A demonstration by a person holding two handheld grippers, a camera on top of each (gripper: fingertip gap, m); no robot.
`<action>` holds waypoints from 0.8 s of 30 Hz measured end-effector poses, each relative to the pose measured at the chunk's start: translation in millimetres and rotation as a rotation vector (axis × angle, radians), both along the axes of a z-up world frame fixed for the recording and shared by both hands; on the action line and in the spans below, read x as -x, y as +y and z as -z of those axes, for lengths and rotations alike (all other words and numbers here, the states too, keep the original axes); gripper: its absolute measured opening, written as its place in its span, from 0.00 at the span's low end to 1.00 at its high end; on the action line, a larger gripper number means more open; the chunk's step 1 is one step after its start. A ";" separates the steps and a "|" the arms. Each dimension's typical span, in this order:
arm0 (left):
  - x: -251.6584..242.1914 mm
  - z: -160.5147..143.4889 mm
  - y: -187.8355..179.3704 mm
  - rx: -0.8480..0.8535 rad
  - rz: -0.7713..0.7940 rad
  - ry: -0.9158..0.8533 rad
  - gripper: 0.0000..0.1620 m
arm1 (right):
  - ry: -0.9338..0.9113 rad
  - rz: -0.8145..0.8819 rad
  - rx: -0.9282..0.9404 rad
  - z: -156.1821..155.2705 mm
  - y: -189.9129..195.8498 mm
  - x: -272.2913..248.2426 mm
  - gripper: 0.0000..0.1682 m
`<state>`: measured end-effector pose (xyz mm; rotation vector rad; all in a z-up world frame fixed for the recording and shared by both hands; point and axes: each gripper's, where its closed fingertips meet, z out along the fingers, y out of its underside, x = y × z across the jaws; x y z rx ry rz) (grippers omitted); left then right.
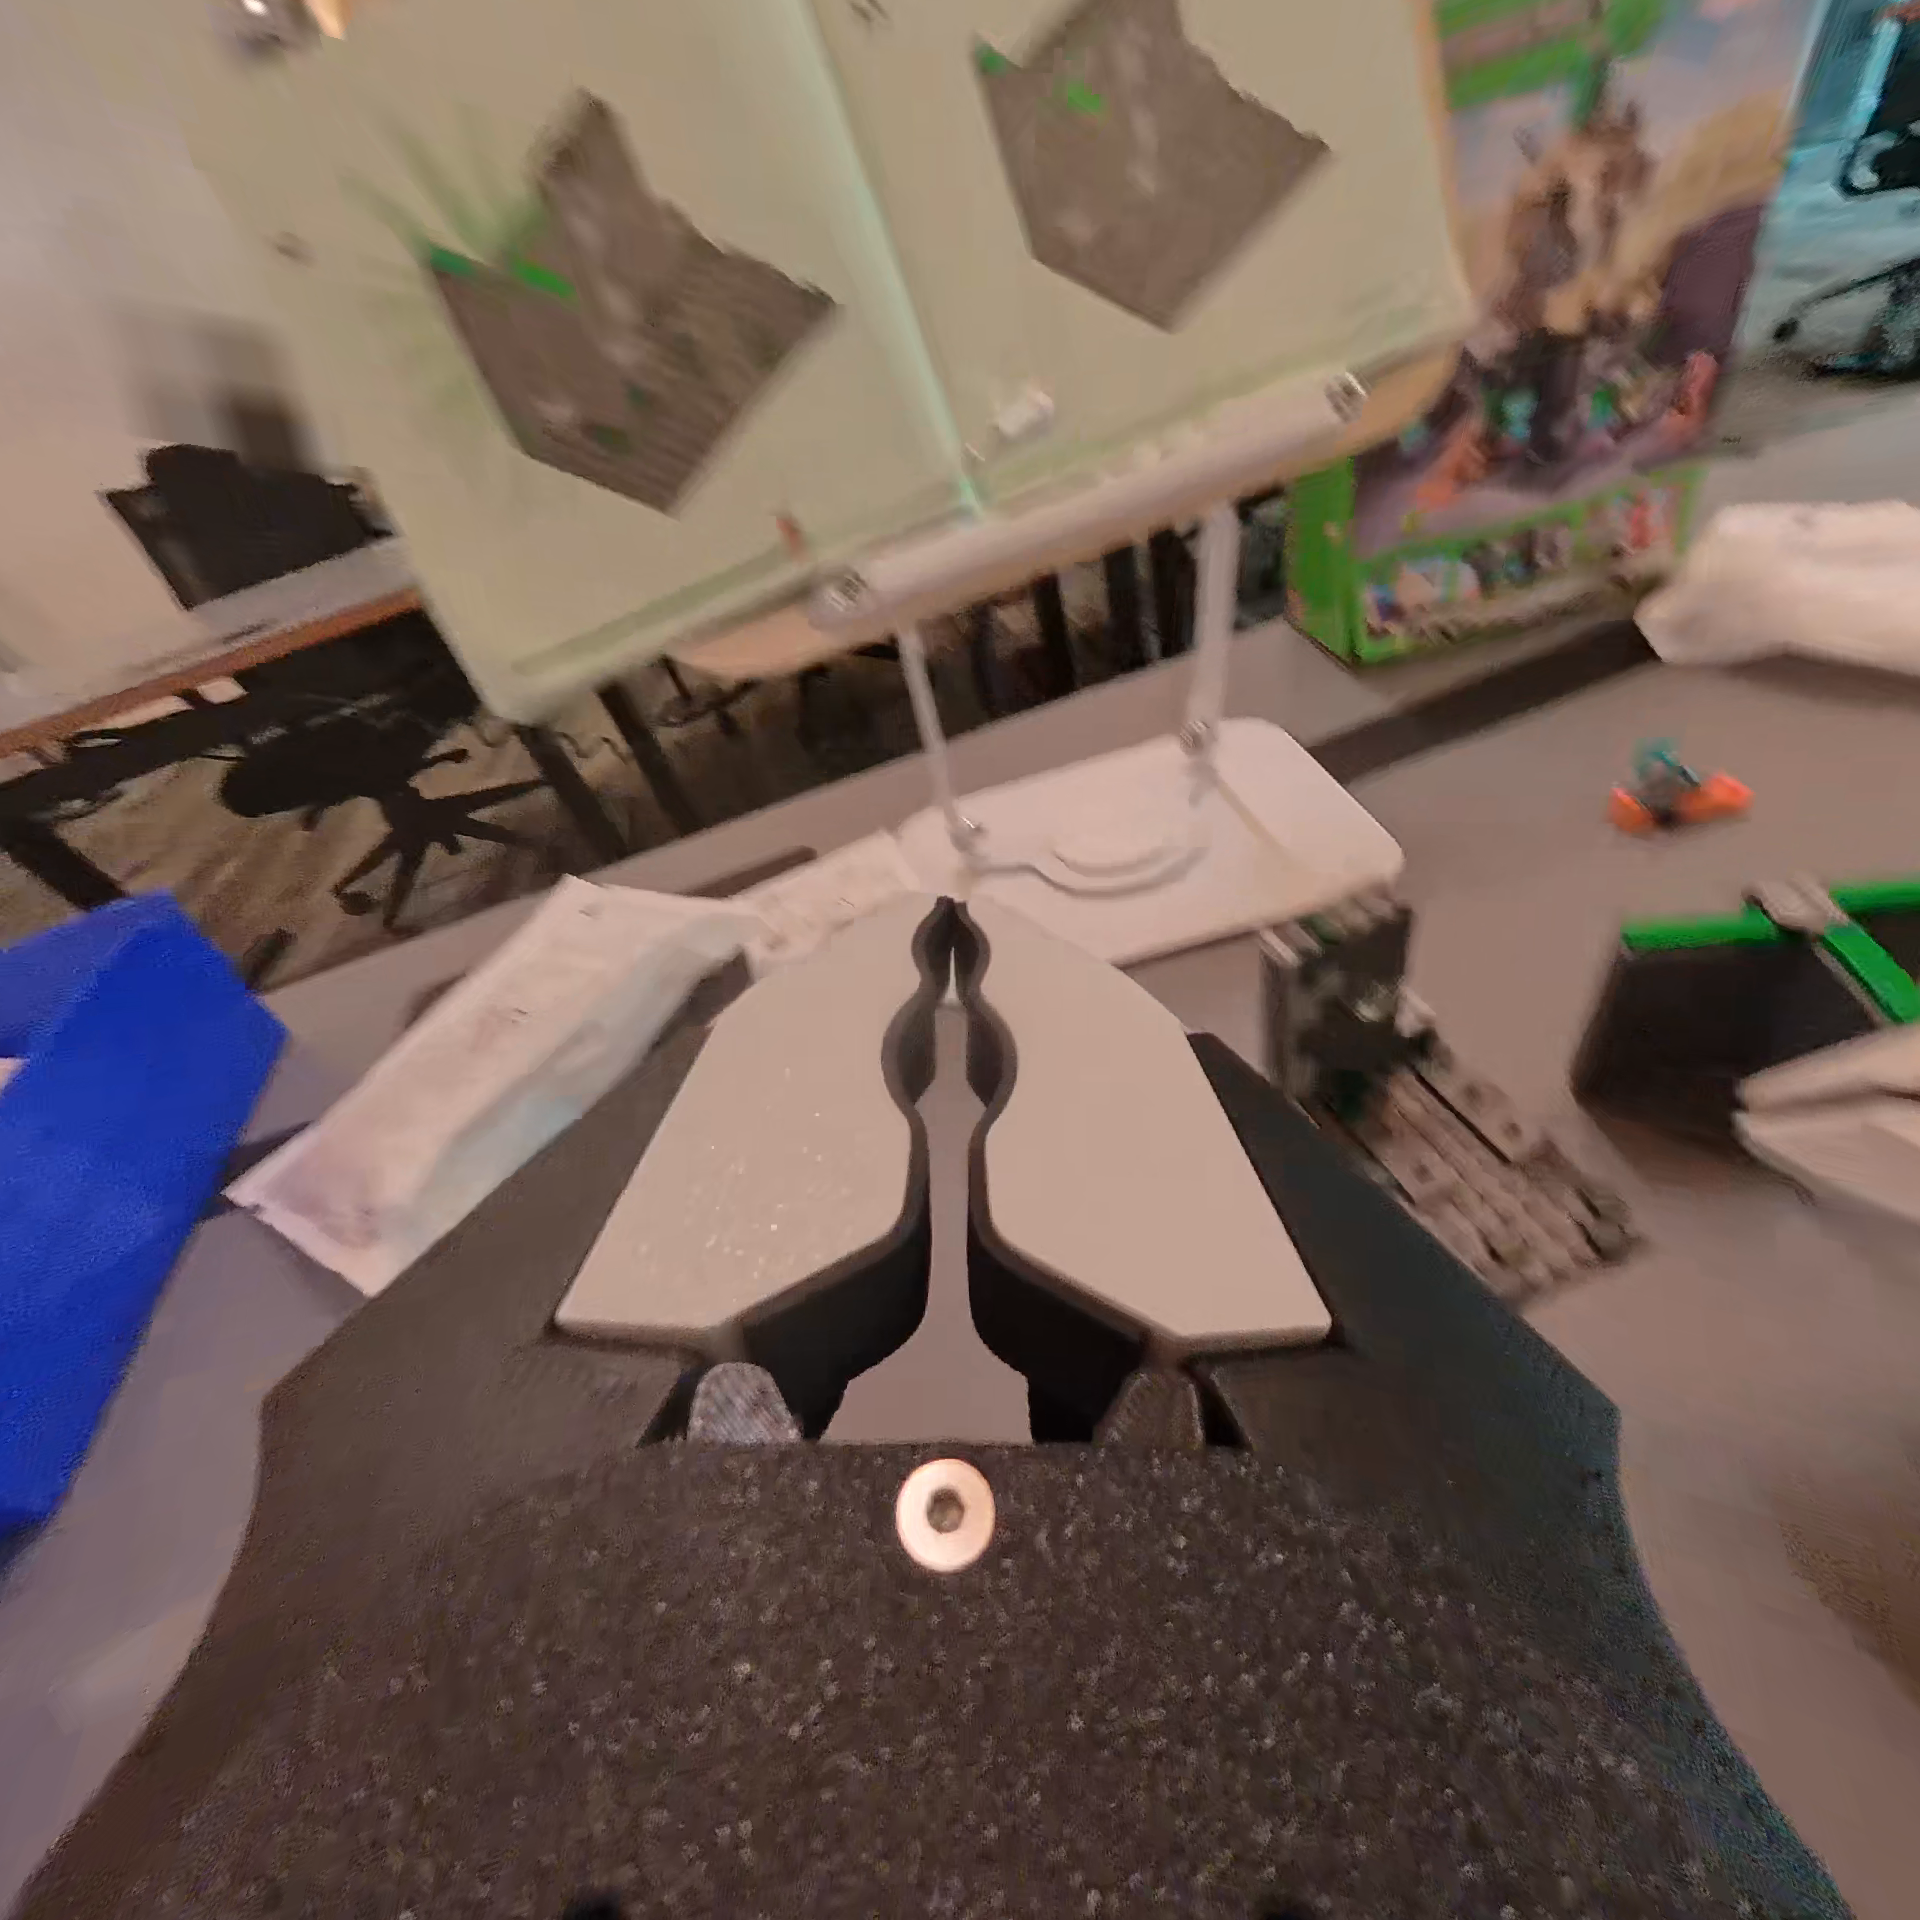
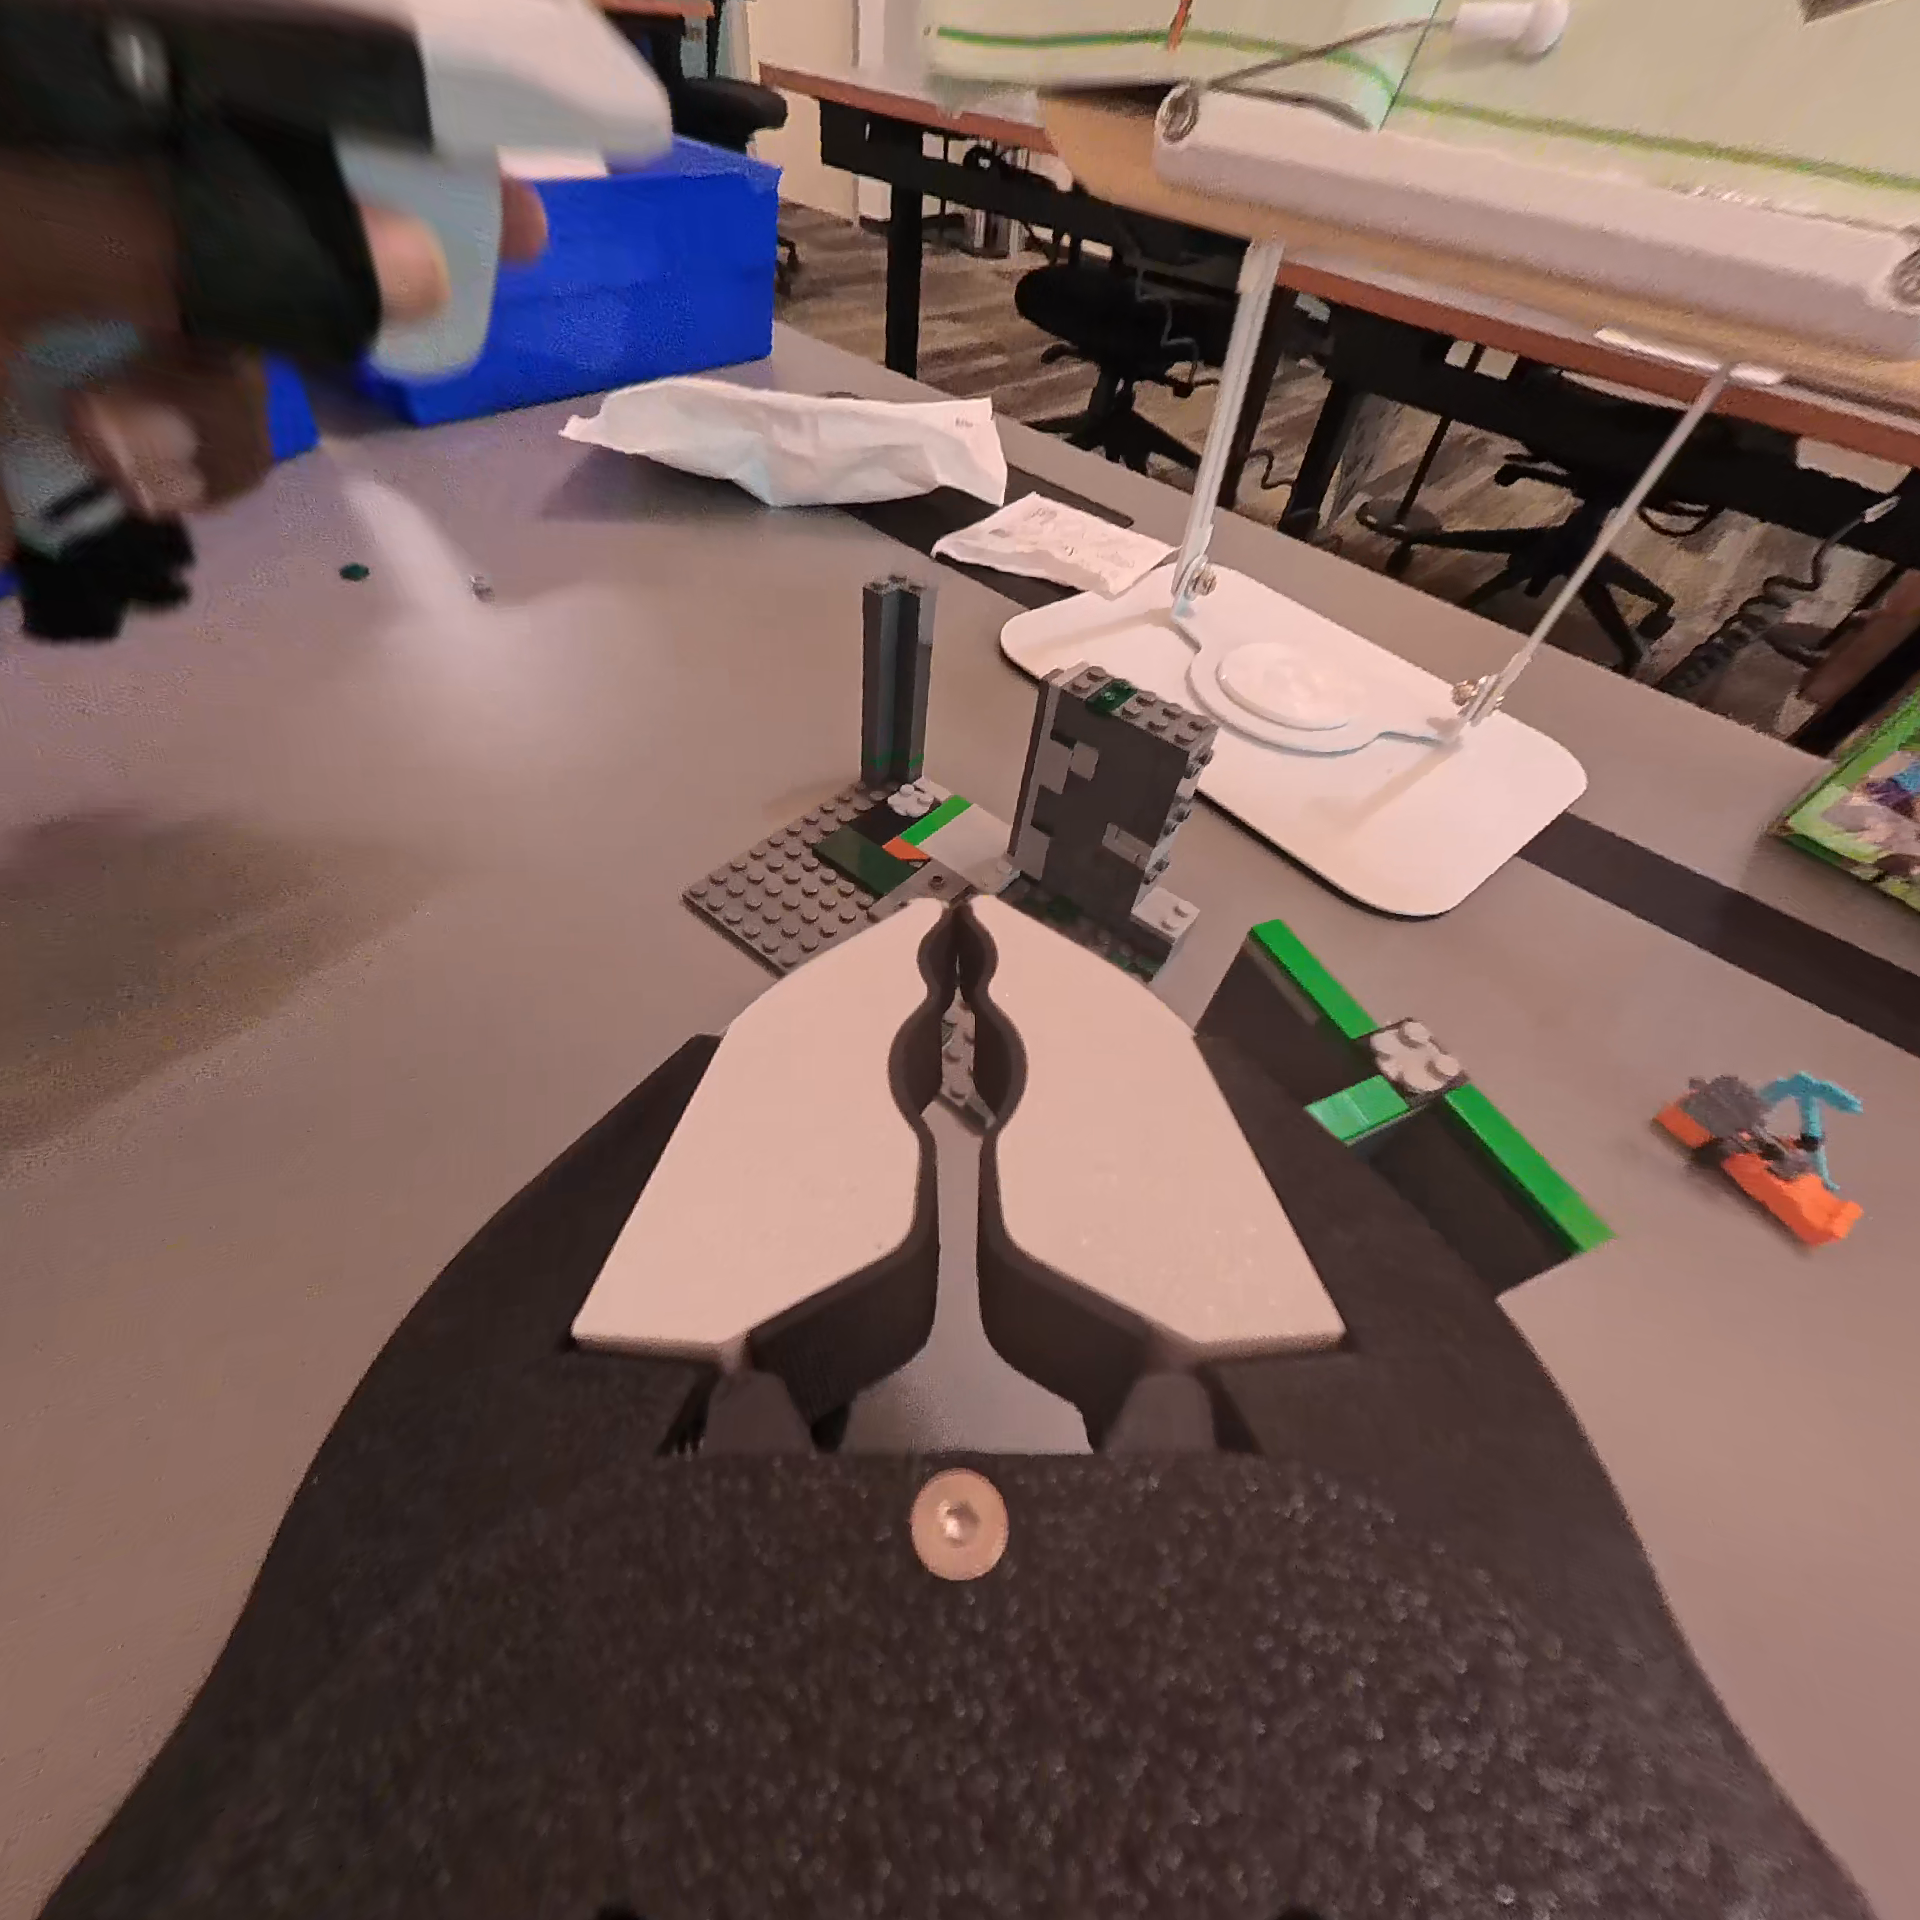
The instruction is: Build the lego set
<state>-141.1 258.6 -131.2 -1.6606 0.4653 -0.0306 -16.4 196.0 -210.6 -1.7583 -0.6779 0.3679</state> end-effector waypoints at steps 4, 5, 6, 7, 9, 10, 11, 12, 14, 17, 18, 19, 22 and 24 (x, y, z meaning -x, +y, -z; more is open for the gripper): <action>24.7 -59.1 29.4 -0.061 -0.059 -0.047 0.00 | 0.013 0.001 -0.003 -2.1 0.0 -2.9 0.00; 29.6 -71.9 36.9 -0.070 -0.070 -0.058 0.00 | 0.013 -0.004 0.003 -0.3 0.3 -2.1 0.00; 34.6 -84.0 44.3 -0.081 -0.084 -0.061 0.00 | 0.011 -0.012 0.010 1.9 0.3 -0.6 0.00; 39.3 -95.0 51.3 -0.091 -0.101 -0.054 0.00 | 0.007 -0.023 0.016 4.3 -0.4 1.1 0.00; 46.4 -112.0 63.9 -0.099 -0.133 -0.040 0.00 | -0.013 -0.042 0.014 7.9 -2.4 4.2 0.00; 48.0 -118.0 69.1 -0.093 -0.142 -0.045 0.00 | -0.028 -0.051 0.007 8.7 -3.4 5.4 0.00; 49.0 -123.3 73.2 -0.091 -0.151 -0.051 0.00 | -0.044 -0.057 -0.002 9.1 -4.2 6.2 0.00; 49.3 -126.9 76.3 -0.090 -0.160 -0.050 0.00 | -0.058 -0.060 -0.012 9.4 -4.5 6.4 0.00; 46.6 -130.4 79.8 -0.093 -0.161 -0.041 0.00 | -0.074 -0.066 -0.022 10.0 -5.9 7.0 0.00; 43.9 -130.9 80.9 -0.096 -0.159 -0.037 0.00 | -0.086 -0.079 -0.019 12.4 -7.4 8.0 0.00; 43.6 -130.3 80.2 -0.093 -0.157 -0.045 0.00 | -0.091 -0.080 -0.020 12.8 -7.5 7.9 0.00; 43.5 -129.3 79.2 -0.091 -0.155 -0.052 0.00 | -0.093 -0.079 -0.023 12.5 -7.7 7.8 0.00; 44.1 -126.8 77.7 -0.090 -0.153 -0.056 0.00 | -0.087 -0.074 -0.026 10.8 -7.4 7.4 0.00; 44.7 -125.2 77.9 -0.083 -0.151 -0.054 0.00 | -0.084 -0.069 -0.022 11.2 -6.8 6.9 0.00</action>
